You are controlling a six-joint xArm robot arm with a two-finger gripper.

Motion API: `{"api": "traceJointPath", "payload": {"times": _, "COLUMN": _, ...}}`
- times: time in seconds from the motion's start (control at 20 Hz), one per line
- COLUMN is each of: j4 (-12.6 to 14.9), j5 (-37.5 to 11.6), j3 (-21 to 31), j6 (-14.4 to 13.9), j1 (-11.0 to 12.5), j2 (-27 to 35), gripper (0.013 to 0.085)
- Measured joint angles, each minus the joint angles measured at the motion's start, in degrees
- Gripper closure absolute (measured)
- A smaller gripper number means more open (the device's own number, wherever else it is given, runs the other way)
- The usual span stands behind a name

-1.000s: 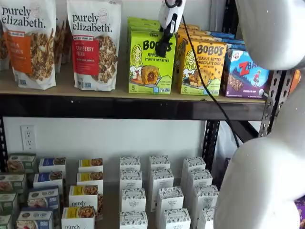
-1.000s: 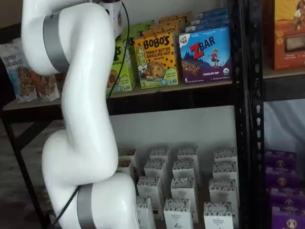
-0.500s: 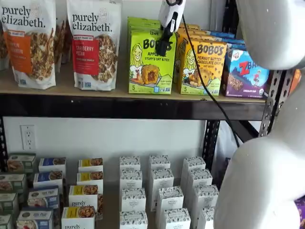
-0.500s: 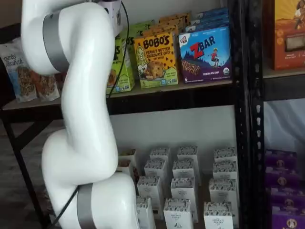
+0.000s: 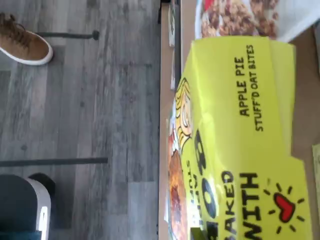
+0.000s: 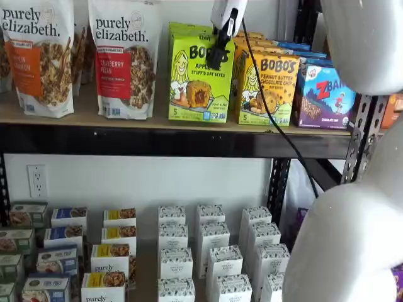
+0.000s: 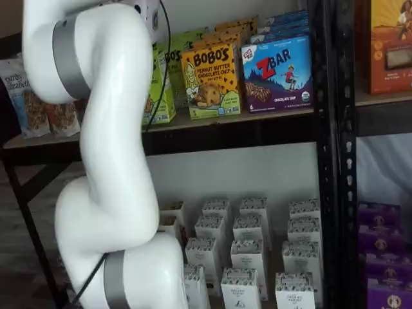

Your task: Pick the green box on the top shelf, the fourth from the left

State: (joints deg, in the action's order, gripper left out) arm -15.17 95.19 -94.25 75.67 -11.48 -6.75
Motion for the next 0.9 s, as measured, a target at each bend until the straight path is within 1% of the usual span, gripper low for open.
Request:
{"api": "traceJointPath", "payload": {"times": 0.2, "j4": -1.39, "j5": -0.34, "j3": 1.97, "j6": -0.45, "j1": -0.12, "j2": -2.47, "gripper": 0.077}}
{"api": "traceJointPath", "payload": {"times": 0.55, "j4": -1.69, "j5": -0.14, "j3": 5.27, "j6": -0.94, "j1": -0.34, "j2": -6.6, "gripper": 0.077}}
{"api": "traceJointPath", "payload": {"times": 0.9, "j4": -1.7, "j5": 0.48, "j3": 8.72, "j6": 0.08, "j1": 0.98, "j2": -10.78, "gripper": 0.077}}
